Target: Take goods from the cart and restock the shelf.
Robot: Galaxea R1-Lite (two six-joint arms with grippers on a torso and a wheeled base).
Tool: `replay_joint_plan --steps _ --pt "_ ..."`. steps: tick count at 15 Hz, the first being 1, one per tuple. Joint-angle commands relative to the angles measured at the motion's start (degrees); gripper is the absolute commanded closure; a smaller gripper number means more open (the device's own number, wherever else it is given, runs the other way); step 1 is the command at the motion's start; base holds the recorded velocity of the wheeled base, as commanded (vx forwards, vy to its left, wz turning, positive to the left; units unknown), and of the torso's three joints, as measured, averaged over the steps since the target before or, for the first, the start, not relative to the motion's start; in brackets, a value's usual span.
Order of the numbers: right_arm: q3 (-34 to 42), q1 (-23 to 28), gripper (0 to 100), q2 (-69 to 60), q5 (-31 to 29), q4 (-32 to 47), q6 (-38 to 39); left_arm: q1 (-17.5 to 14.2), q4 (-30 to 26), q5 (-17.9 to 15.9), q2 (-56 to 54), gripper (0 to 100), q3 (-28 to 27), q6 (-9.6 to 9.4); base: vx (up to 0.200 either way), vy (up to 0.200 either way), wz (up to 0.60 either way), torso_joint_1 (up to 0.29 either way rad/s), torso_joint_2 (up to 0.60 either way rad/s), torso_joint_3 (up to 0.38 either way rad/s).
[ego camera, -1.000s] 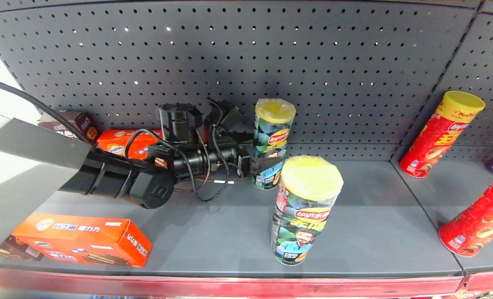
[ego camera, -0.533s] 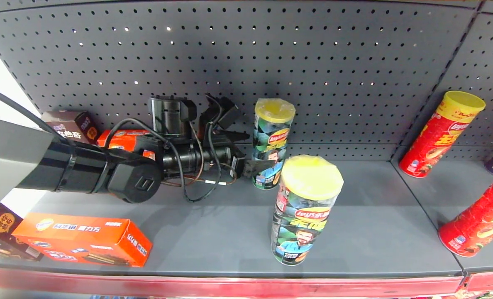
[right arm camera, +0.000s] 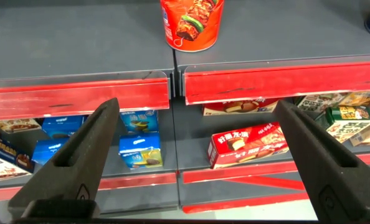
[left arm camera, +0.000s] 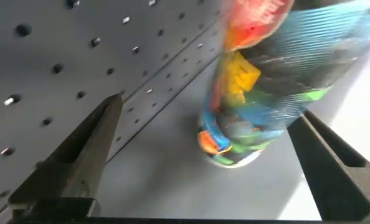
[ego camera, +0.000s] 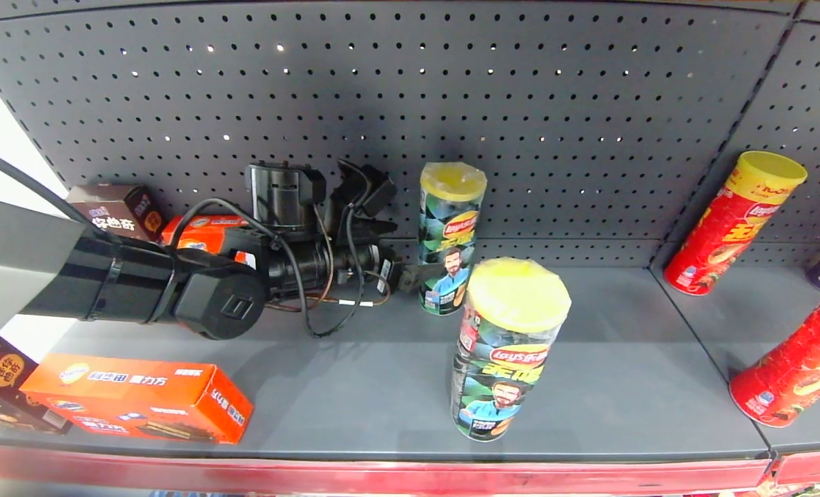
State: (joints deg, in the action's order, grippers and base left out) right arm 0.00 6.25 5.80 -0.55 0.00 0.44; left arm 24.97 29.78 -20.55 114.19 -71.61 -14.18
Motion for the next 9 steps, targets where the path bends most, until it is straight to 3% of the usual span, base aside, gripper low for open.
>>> replay_joint_plan --steps 1,9 --pt "0.0 0.0 0 0.1 0.0 0.0 0.0 0.0 0.0 0.7 0.0 0 0.2 0.03 0.0 0.0 0.0 0.0 0.0 0.0" --pt "0.0 0.0 0 0.1 -0.1 0.0 0.0 -0.5 -0.3 3.3 -0.4 0 0.2 0.12 0.0 0.0 0.0 0.0 0.0 0.0"
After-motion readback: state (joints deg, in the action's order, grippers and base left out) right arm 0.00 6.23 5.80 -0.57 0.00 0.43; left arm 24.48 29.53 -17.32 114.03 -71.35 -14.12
